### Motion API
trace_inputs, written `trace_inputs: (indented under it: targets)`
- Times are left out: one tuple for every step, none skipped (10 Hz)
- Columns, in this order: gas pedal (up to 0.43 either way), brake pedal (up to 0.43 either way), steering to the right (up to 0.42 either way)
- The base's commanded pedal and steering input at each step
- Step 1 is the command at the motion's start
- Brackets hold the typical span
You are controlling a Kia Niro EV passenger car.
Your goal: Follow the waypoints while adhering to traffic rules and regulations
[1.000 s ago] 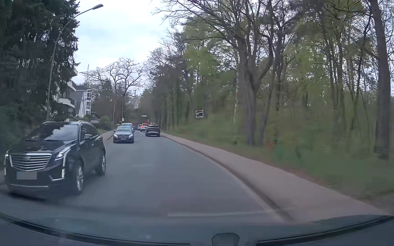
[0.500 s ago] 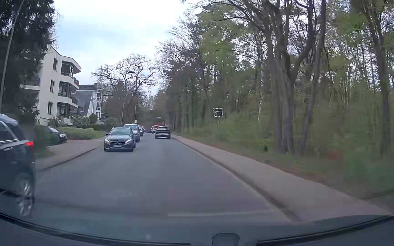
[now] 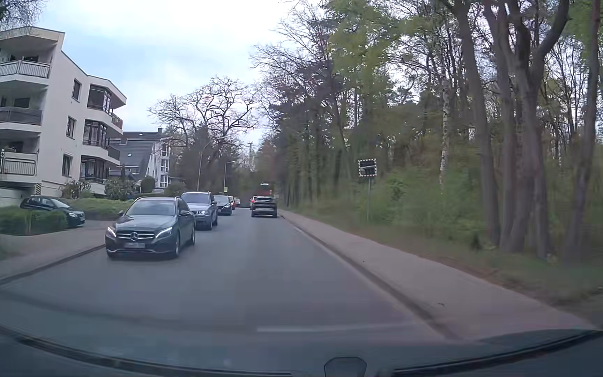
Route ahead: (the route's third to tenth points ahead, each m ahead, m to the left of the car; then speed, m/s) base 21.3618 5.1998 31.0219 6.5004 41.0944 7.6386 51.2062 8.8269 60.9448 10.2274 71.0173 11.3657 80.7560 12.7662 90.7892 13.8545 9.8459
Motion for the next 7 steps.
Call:
trace_inputs:
  targets:
    - [0.079,0.0,-0.051]
    - [0.0,0.0,-0.051]
    - [0.0,0.0,-0.051]
    - [0.0,0.0,-0.051]
    - [0.0,0.0,-0.05]
    - [0.0,0.0,-0.049]
    - [0.0,0.0,-0.046]
